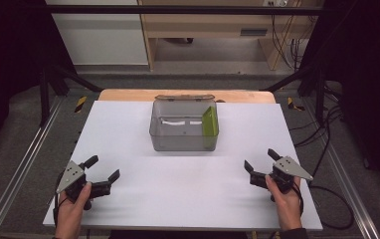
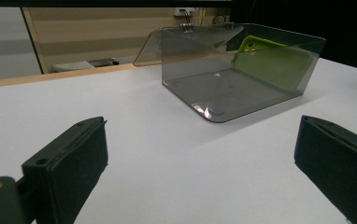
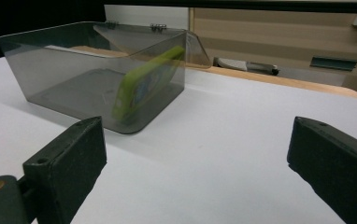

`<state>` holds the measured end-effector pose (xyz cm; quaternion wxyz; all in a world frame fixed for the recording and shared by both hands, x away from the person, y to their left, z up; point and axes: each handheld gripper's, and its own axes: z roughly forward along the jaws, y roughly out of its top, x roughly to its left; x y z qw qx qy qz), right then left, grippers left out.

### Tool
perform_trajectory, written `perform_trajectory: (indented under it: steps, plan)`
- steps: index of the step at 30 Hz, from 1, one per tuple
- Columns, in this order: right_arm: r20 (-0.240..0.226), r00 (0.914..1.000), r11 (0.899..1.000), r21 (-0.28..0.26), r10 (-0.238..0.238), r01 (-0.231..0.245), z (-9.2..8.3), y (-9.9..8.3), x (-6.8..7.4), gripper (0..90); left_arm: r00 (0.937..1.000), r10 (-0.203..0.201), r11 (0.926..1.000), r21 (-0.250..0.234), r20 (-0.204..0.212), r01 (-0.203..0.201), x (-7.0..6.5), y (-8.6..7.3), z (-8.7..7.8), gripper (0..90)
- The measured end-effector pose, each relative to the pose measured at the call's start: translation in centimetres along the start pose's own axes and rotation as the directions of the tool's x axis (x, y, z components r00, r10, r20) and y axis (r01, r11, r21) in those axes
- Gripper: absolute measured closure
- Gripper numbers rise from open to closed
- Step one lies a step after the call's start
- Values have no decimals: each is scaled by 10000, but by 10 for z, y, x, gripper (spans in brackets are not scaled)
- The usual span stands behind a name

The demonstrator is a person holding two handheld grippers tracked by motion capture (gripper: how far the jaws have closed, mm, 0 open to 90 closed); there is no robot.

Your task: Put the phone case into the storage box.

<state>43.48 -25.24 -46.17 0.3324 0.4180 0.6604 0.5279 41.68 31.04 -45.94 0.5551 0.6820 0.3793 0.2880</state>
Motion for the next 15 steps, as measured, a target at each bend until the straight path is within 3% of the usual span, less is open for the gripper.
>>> perform_trajectory:
  steps: [10,15]
  plan:
    - [-169,9997,9998,-13,175,-176,9,-5,11,56,9993,-146,9999,-42,331,147,-5,-1,4,25]
    - [181,9998,9989,456,98,-106,12,-9,12,59,9991,-168,9998,83,381,165,-6,-2,6,25]
